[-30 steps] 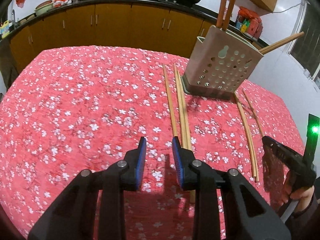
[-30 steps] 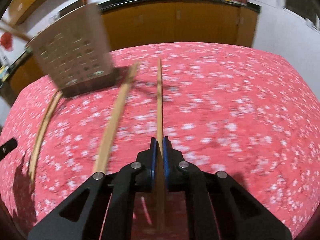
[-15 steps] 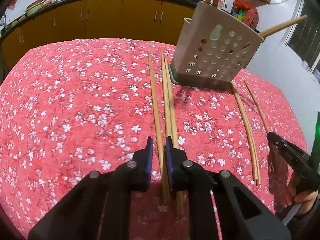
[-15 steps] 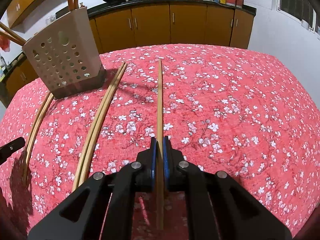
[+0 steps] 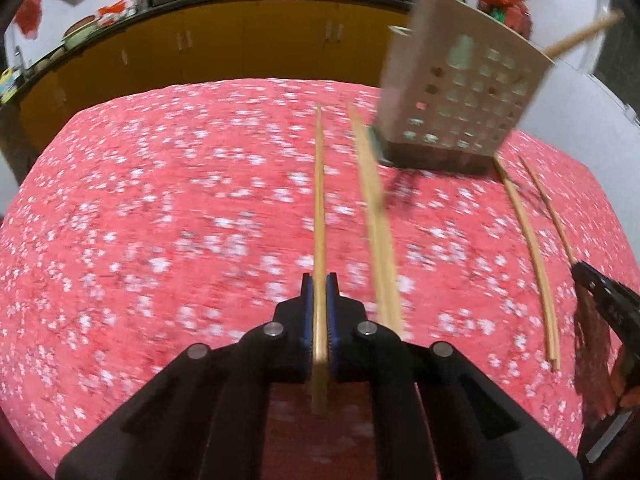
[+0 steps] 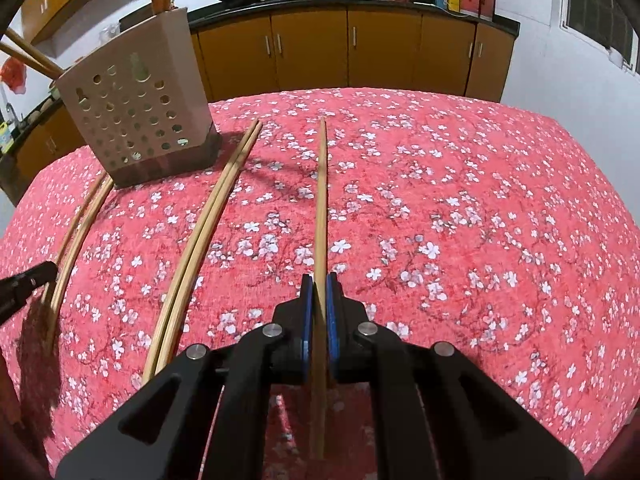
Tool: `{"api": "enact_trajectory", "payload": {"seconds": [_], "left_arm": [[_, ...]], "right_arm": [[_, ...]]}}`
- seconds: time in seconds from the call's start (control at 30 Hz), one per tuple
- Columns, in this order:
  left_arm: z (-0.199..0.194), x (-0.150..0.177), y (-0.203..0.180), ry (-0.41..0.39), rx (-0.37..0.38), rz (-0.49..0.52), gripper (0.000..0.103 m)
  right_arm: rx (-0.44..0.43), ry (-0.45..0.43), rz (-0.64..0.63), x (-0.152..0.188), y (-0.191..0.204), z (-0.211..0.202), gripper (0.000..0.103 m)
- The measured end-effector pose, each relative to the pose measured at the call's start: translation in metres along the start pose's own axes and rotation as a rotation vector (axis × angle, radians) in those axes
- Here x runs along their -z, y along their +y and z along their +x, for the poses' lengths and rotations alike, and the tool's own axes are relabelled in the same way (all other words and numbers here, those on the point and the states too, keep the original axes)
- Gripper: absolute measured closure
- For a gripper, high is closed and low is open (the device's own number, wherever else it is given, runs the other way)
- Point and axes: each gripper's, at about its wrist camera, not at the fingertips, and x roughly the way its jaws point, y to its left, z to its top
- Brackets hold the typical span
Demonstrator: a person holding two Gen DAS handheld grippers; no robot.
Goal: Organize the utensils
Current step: 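Grasp a chopstick with the right gripper while the left gripper grasps another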
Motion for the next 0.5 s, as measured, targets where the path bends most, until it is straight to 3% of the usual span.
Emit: {"api": "enact_trajectory", "payload": {"seconds": [0.17,0.5], "left_arm": [[0.001,-0.003,0.024,-0.009,-0.009,-0.032,0.095],[-0.003,0.004,0.021,-0.062,-0.029,-0.006,0.094]], "right_arm": [[-0.015,-0.006,0.004,-0.007,0.001,0.006,0.095],[-0.031,-0.018,0.008,-0.008,0.002,0.011,0.095]]}}
